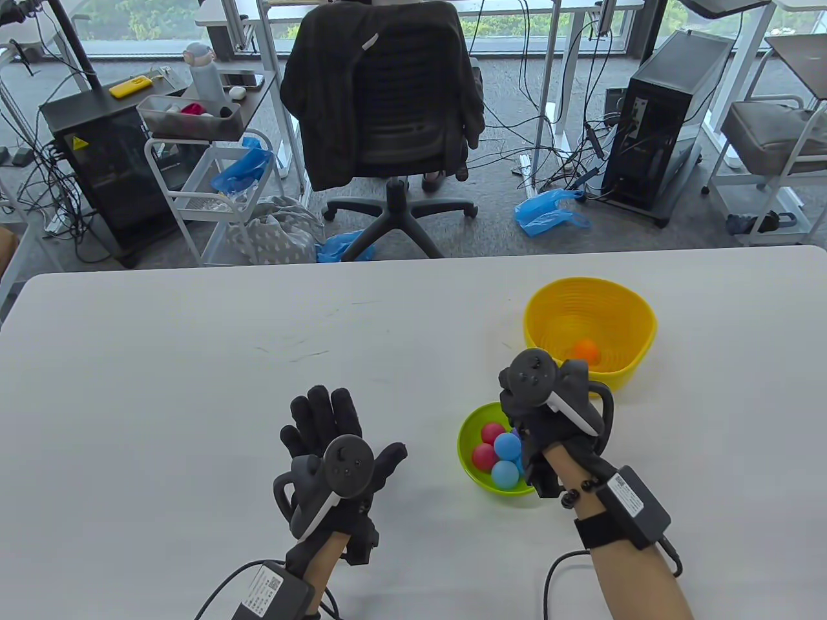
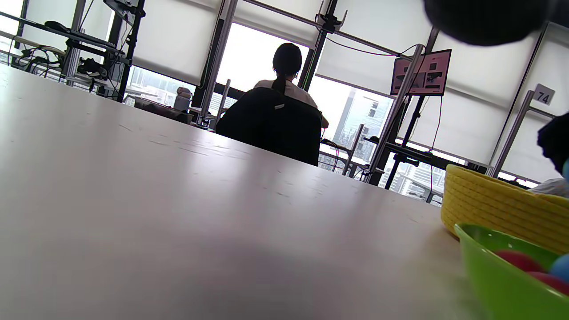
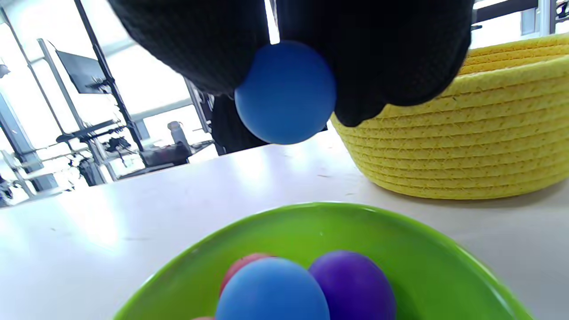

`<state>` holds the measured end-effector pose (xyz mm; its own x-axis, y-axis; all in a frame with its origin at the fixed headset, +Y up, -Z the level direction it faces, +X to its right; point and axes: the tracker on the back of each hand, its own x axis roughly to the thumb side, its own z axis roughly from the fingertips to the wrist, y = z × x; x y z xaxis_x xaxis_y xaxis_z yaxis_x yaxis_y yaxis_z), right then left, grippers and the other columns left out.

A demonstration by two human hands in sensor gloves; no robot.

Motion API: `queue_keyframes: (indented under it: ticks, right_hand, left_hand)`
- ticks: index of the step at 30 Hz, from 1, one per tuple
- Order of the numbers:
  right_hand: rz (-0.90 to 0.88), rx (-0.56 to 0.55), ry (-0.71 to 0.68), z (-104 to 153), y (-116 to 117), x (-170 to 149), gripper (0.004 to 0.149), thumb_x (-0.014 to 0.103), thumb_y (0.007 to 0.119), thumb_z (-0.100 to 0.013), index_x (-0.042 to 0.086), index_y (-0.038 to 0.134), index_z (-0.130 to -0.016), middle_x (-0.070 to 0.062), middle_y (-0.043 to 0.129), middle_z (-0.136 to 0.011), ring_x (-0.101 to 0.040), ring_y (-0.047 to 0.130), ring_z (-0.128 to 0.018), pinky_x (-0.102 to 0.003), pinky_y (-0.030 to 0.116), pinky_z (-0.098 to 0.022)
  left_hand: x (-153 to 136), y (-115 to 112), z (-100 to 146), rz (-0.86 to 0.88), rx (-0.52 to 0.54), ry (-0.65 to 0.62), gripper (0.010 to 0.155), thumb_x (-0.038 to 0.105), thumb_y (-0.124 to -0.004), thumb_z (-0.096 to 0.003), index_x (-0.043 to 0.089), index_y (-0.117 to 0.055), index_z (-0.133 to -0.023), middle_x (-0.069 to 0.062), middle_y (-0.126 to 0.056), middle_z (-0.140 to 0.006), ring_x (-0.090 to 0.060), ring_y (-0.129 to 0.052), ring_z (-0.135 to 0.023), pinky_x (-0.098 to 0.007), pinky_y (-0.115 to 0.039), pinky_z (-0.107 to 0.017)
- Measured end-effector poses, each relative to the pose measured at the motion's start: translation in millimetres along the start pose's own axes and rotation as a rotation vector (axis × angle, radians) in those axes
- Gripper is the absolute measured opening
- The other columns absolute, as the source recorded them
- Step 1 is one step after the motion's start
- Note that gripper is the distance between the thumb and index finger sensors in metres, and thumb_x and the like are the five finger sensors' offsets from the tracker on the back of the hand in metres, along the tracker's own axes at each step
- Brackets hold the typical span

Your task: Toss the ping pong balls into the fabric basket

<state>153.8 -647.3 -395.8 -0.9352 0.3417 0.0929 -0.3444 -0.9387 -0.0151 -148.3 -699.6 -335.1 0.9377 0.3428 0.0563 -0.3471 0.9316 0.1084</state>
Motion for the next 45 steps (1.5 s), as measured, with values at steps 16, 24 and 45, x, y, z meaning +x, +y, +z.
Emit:
queue_keyframes:
  ticks: [16, 24, 45]
  right_hand:
    - [-0.599, -0.275, -0.149, 31.7, -10.8, -86.1, 0.049, 0.036, 0.084, -0.052, 0.017, 0.078, -0.097, -0.020, 0.081, -0.098, -0.039, 0.098, -0.067, -0.047, 0.089, -0.048]
    - [-1.087, -0.239, 0.048, 15.2, 5.7, -142.2, 0.051, 0.039, 0.080, -0.057, 0.015, 0.071, -0.101, -0.021, 0.076, -0.100, -0.036, 0.098, -0.069, -0.044, 0.090, -0.050]
    - [-1.445, -0.213, -0.089, 12.1, 11.9, -161.7, 0.076, 0.042, 0.060, -0.065, 0.006, 0.015, -0.114, -0.032, 0.028, -0.115, -0.051, 0.053, -0.102, -0.060, 0.054, -0.075]
  left_hand:
    - [1.0, -8.0, -2.0, -0.017, -0.027, 0.019, 0.108, 0.065, -0.074, -0.0425, 0.007, -0.016, -0.114, -0.023, 0.000, -0.118, -0.053, -0.001, -0.106, -0.076, -0.013, -0.072]
    - [1.8, -9.9, -2.9, -0.019, -0.042, 0.025, 0.108, 0.065, -0.073, -0.0424, 0.008, -0.016, -0.114, -0.023, 0.001, -0.118, -0.053, -0.001, -0.106, -0.076, -0.012, -0.072]
    - [0.8, -8.8, -2.5, -0.014, -0.041, 0.035, 0.108, 0.065, -0.073, -0.0426, 0.007, -0.016, -0.114, -0.023, 0.001, -0.118, -0.054, -0.001, -0.106, -0.076, -0.013, -0.072]
